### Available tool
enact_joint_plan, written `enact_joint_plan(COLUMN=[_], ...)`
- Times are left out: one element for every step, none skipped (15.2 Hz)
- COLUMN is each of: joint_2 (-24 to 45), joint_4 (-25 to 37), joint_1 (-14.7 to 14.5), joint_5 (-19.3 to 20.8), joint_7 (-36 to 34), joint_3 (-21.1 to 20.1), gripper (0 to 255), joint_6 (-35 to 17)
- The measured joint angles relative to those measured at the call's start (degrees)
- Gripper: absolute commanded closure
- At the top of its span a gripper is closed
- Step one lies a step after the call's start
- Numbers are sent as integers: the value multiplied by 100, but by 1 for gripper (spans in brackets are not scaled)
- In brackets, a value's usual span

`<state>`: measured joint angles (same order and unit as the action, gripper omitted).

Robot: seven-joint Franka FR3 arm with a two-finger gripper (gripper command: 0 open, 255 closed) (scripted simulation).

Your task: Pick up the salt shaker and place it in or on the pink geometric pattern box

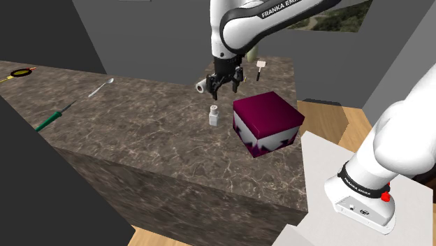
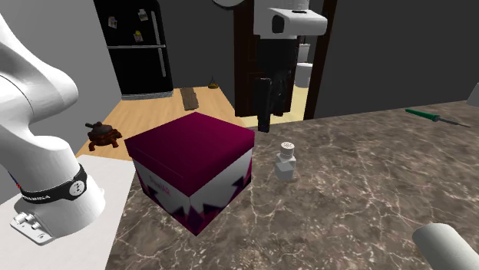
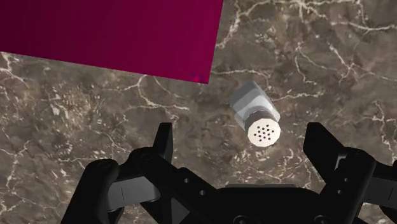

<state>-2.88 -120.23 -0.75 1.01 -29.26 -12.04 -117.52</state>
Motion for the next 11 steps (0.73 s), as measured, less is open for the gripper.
enact_joint_plan(joint_2=[182, 414, 632, 766, 886, 919, 955, 1000, 1036, 1076, 1125], joint_4=[117, 275, 428, 525, 586, 539, 505, 480, 454, 409, 377], joint_1=[-25, -51, -71, -79, -104, -102, -95, -100, -101, -103, -104], joint_5=[23, 66, 106, 131, 159, 166, 175, 189, 199, 212, 228], joint_7=[-99, -199, -279, -318, -383, -386, -380, -398, -404, -414, -421], joint_3=[-33, -62, -78, -81, -96, -92, -84, -85, -83, -81, -77], gripper=[0, 0, 0, 0, 0, 0, 0, 0, 0, 0, 0], joint_6=[-57, -129, -184, -215, -271, -350, -420, -488, -549, -632, -712])
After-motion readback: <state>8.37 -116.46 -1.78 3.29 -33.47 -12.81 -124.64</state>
